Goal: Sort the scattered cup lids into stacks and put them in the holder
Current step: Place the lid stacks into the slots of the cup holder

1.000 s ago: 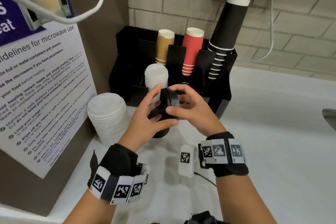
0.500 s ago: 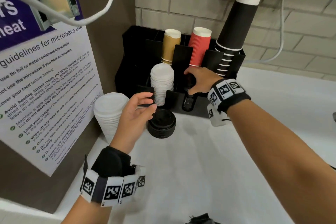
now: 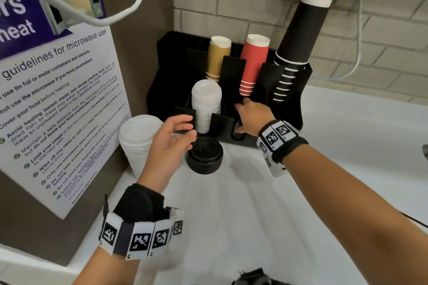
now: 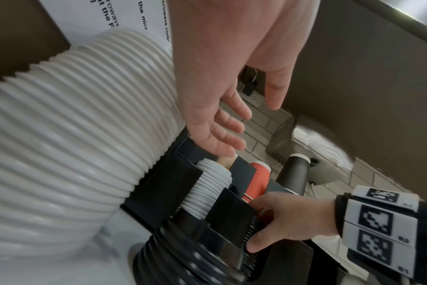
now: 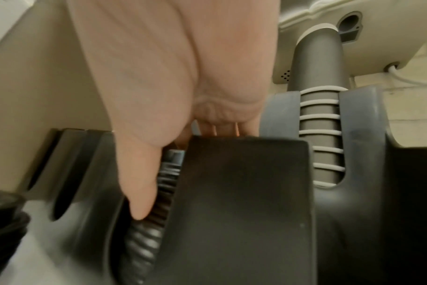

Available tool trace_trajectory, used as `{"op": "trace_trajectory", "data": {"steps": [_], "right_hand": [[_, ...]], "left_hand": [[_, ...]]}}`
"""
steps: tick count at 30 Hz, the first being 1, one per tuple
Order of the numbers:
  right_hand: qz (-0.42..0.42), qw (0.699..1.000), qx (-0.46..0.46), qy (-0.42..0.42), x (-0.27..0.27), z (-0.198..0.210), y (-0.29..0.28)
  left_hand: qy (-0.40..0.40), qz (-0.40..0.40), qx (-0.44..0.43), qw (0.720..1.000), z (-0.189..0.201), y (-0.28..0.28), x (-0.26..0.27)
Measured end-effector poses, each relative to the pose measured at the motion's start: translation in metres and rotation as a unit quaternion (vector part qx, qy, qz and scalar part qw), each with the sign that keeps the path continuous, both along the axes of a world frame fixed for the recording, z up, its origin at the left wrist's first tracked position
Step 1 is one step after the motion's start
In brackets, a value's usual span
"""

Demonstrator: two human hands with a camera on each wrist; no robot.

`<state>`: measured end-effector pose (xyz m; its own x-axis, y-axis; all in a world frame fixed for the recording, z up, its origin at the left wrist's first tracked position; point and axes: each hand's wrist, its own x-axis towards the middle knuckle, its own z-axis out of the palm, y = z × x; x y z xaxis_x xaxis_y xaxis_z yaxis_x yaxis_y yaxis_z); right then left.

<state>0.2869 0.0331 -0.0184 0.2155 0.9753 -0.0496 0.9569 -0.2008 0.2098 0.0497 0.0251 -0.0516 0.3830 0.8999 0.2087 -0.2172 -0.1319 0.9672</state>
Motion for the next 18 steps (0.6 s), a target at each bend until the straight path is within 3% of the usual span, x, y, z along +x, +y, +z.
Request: {"op": "trace_trajectory", "data": {"steps": [3, 7, 10, 12, 15, 18], "right_hand": [[0.001, 0.999, 0.014, -0.047, -0.007, -0.008, -0.005], [-0.010, 1.000, -0.006, -0.028, -0.010, 0.002, -0.008], [0.023, 0.993, 0.118, 0.010, -0.022, 0.014, -0.017], [0.090, 0.973, 0.181, 0.115, -0.038, 0.012, -0.022], [0.150, 0.953, 0.037, 0.260, -0.062, -0.003, -0.026], [0.137, 0.961, -0.075, 0.227, -0.072, -0.023, -0.020]], "left_hand": [[-0.003, -0.002, 0.002, 1.000, 0.002, -0.001, 0.000], [-0.001, -0.004, 0.002, 1.000, 0.005, -0.003, 0.000], [-0.005, -0.003, 0.004, 1.000, 0.006, -0.002, -0.002], [-0.006, -0.004, 0.004, 1.000, 0.005, -0.001, -0.004], [-0.006, -0.006, 0.002, 1.000, 0.003, 0.000, -0.005], [-0.006, -0.006, -0.001, 1.000, 0.002, -0.001, -0.007]]}}
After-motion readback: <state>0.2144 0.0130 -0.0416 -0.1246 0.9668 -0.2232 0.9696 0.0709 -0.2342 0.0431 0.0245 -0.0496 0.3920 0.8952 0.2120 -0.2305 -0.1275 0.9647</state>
